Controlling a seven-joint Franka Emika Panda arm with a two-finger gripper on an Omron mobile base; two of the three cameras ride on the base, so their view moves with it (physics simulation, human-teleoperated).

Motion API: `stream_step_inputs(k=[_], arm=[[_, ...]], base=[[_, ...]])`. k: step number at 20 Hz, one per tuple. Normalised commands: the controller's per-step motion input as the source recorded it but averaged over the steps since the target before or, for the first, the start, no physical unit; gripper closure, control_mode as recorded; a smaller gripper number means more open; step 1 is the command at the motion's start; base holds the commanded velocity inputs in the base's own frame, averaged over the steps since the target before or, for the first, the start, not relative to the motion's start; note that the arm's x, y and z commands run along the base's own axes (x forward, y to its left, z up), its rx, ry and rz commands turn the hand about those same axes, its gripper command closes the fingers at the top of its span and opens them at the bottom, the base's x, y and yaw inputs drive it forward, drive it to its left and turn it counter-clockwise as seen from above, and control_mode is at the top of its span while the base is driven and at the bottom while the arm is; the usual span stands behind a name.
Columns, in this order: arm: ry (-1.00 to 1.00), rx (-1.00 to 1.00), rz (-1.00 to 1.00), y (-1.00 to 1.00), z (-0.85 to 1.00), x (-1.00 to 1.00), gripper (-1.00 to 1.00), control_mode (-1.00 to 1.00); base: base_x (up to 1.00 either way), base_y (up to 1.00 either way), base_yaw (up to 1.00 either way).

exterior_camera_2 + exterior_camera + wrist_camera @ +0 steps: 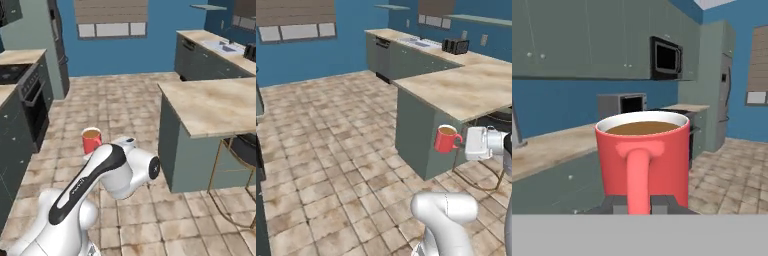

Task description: Pick up the brewed coffee from the coffee machine and place it next to the breakfast plate on the dining counter.

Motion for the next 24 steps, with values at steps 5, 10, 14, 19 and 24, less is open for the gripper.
stream_step_inputs(k=[5, 10, 14, 19, 24], arm=[[0.00, 0.00, 0.00, 0.00, 0.00, 0.00, 1.00, 1.00], [0.00, 0.00, 0.00, 0.00, 0.00, 0.00, 1.00, 1.00], [0.00, 0.00, 0.00, 0.00, 0.00, 0.00, 1.00, 1.00], [0.00, 0.00, 0.00, 0.00, 0.00, 0.00, 1.00, 1.00], [0.00, 0.00, 0.00, 0.00, 0.00, 0.00, 1.00, 1.00]], base=[[-0.38, 0.07, -0.62], [0.34, 0.06, -0.44], [1.00, -0.92, -0.06], [1.00, -1.00, 0.00], [1.00, -1.00, 0.03]])
